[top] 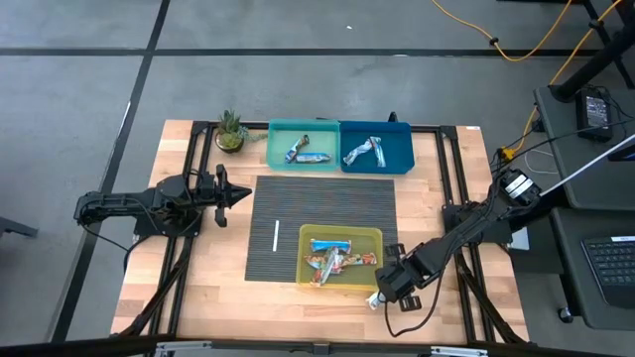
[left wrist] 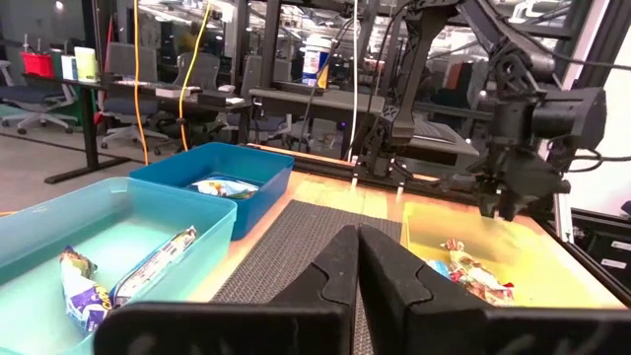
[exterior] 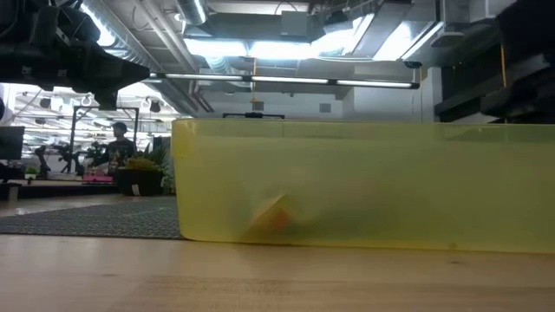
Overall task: Pick and place Granola Bars by type
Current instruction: Put the yellow granola bar into the blue bin
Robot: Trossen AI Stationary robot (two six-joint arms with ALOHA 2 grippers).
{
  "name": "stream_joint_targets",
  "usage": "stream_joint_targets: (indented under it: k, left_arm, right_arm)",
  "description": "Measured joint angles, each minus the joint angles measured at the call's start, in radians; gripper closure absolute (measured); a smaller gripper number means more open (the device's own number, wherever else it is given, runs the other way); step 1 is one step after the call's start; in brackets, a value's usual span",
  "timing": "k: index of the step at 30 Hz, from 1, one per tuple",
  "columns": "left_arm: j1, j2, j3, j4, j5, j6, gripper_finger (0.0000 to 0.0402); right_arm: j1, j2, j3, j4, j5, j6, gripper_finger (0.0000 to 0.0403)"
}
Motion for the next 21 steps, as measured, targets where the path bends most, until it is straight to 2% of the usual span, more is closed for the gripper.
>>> stream_joint_targets:
  k: [6, 14, 21]
  left_arm:
    - [0.0, 0.0, 0.0, 0.0, 0.0, 0.0, 0.0394]
    - [0.0, 0.0, 0.0, 0.0, 0.0, 0.0, 0.0396]
    - [0.0, 0.0, 0.0, 0.0, 0.0, 0.0, 0.0396]
  right_arm:
    - [0.0, -0.001, 0.051, -0.054, 0.0, 0.003, 0.0307]
    - [0.0, -0.001, 0.053, -0.076, -0.003, 0.033, 0.0307]
    - [0.047, -0.048, 0.053, -0.113, -0.016, 0.108, 0.0307]
